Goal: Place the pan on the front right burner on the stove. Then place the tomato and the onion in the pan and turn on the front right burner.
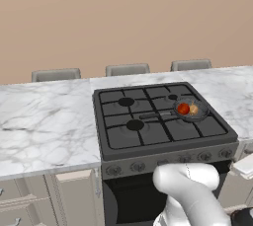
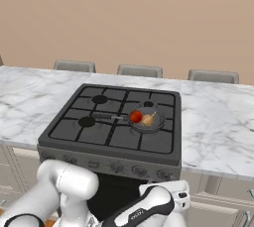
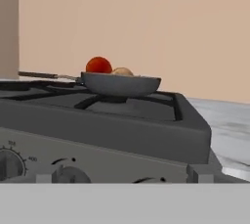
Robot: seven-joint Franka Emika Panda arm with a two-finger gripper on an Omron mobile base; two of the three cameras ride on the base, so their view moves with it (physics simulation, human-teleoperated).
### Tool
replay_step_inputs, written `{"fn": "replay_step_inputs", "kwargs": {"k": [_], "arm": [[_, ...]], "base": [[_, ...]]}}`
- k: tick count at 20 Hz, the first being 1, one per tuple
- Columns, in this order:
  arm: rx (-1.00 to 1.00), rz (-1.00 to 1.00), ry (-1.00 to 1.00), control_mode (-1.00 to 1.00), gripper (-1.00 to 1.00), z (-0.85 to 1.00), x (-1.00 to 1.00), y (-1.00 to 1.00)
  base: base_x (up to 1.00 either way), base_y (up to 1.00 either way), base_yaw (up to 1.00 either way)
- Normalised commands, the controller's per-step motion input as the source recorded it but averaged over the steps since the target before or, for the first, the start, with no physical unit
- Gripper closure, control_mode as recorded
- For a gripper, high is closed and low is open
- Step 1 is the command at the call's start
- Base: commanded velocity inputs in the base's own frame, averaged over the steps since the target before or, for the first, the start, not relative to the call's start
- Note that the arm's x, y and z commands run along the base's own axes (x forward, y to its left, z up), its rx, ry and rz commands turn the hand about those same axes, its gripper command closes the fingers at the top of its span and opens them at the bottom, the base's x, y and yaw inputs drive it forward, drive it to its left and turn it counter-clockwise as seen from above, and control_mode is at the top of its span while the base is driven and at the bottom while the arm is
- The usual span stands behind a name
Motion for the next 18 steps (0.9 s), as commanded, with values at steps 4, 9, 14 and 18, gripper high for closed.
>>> {"fn": "replay_step_inputs", "kwargs": {"k": [4, 9, 14, 18], "arm": [[0.0, -0.02, 0.0, -1.0, -1.0, -0.22, 0.08, -0.09], [0.0, -0.03, -0.02, -1.0, -1.0, -0.13, 0.13, -0.04], [0.0, -0.03, 0.0, -1.0, -1.0, -0.16, 0.23, 0.0], [0.0, -0.03, 0.0, -1.0, -1.0, -0.14, 0.19, 0.0]], "base": [[0.0, 0.0, 0.0], [0.0, 0.0, 0.0], [0.0, 0.0, 0.0], [0.0, 0.0, 0.0]]}}
